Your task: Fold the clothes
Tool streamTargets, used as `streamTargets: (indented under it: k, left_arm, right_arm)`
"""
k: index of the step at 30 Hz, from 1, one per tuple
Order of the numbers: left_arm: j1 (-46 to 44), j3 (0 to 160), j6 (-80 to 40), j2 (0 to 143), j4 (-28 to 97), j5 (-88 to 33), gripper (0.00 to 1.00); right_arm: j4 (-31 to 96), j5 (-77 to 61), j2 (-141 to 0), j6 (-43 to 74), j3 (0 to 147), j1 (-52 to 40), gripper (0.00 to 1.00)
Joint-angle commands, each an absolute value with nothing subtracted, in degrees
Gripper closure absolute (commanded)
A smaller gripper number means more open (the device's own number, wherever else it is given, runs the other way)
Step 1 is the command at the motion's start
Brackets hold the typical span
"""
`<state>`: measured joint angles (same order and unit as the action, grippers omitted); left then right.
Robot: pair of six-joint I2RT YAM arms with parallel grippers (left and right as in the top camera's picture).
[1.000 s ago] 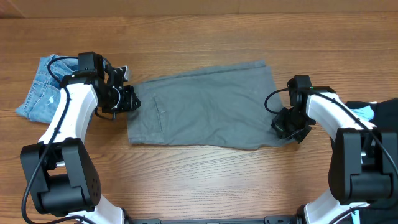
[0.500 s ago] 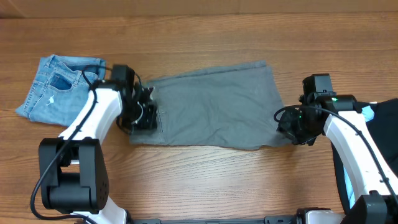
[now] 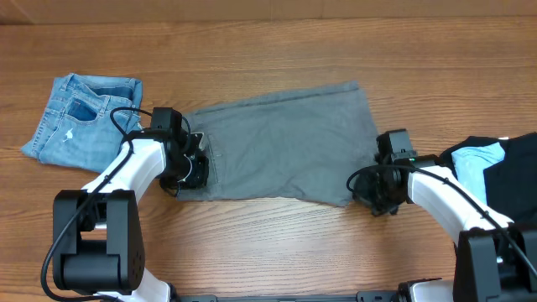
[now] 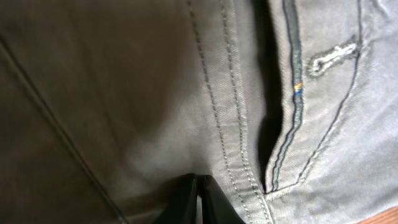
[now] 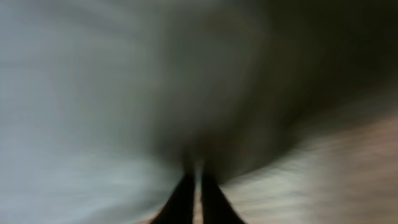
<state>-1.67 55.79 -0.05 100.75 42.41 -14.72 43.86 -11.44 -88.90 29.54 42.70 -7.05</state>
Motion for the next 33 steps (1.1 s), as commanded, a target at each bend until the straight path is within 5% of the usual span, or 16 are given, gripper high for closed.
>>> streamTargets:
  k: [1, 6, 11, 15, 18, 23, 29, 33]
  left_arm:
    - [-0.5, 54.3, -2.4, 101.9, 42.4, -2.2, 0.93]
    - [2.7, 55.4, -3.4, 101.9, 43.3, -4.1, 0.94]
    - [3.5, 56.6, -2.9, 101.7, 43.6, -11.7, 0.90]
    - [3.3, 57.3, -2.8, 101.4, 43.8, -13.7, 0.84]
    - [3.3, 57.6, -1.0, 101.2, 44.2, -16.4, 0.83]
    - [3.3, 60.5, 3.0, 100.1, 45.5, -21.9, 0.82]
    - [3.3, 63.9, 4.4, 99.9, 49.4, -23.8, 0.82]
    - [3.3, 64.3, 4.8, 99.9, 49.6, -25.4, 0.82]
  right_arm:
    - [46.4, -4.2, -88.9, 33.7, 43.6, -4.1, 0.96]
    - [59.1, -4.5, -88.2, 28.1, 53.6, -0.4, 0.93]
    - [66.7, -5.7, -87.9, 26.5, 59.9, 0.5, 0.49]
    - [63.8, -6.3, -88.1, 26.9, 57.5, 0.4, 0.34]
    - [59.7, -6.2, -88.5, 28.2, 53.5, 0.4, 0.32]
    - [44.2, -8.4, -88.9, 28.5, 44.8, 0.4, 0.48]
    - [43.0, -6.2, -88.8, 29.2, 41.9, 0.6, 0.92]
    - [50.5, -0.2, -88.8, 33.2, 43.7, 1.4, 0.96]
